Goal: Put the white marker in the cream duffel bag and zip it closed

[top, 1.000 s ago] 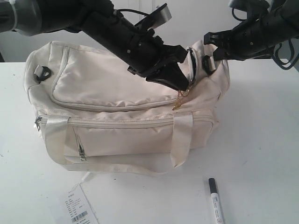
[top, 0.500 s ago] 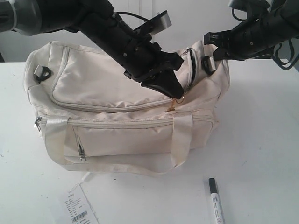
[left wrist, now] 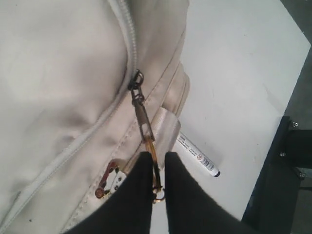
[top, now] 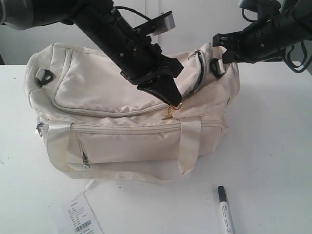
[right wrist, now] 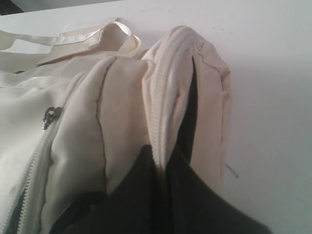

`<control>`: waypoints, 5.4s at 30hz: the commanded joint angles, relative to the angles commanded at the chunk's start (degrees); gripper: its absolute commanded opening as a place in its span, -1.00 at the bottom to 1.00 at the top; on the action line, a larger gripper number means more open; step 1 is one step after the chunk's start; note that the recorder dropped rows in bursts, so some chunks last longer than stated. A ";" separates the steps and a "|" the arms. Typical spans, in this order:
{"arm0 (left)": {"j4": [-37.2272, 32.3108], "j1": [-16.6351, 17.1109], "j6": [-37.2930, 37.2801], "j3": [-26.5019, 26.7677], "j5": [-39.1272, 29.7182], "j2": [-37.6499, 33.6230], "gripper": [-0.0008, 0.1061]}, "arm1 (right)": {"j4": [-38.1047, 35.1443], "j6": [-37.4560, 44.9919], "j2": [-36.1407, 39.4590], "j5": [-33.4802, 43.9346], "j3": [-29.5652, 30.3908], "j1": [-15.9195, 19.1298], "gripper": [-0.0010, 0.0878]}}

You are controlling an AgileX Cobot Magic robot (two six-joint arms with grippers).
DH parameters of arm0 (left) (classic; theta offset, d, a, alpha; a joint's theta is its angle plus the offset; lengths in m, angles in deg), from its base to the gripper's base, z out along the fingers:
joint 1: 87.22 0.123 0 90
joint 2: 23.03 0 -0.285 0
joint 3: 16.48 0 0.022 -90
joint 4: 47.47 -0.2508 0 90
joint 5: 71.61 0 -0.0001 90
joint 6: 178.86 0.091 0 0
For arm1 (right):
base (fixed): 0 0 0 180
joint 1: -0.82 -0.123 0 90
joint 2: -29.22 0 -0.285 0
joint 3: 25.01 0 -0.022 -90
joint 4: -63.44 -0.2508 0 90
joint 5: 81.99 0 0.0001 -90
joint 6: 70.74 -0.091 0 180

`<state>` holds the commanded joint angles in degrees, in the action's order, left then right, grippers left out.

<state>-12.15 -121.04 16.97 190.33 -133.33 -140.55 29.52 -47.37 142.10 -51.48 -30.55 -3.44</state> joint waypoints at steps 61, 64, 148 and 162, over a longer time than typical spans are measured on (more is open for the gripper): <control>-16.78 0.52 -3.91 0.00 -8.24 2.40 -0.99 | 0.00 -1.16 0.00 0.00 0.00 0.00 -0.98; -17.45 0.52 -3.91 0.00 -8.24 2.40 -0.99 | 0.00 -1.16 0.00 0.00 0.00 0.00 -0.98; -22.11 0.52 -1.99 0.00 0.90 4.40 -0.99 | 7.76 19.09 -15.95 17.96 0.23 0.22 0.37; -22.35 0.52 -0.25 0.00 0.90 4.40 -0.99 | -13.13 85.11 -18.77 39.45 5.05 -0.79 0.37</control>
<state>-34.50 -120.52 16.72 190.33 -132.43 -136.15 16.39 37.74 123.33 -12.02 -25.50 -4.23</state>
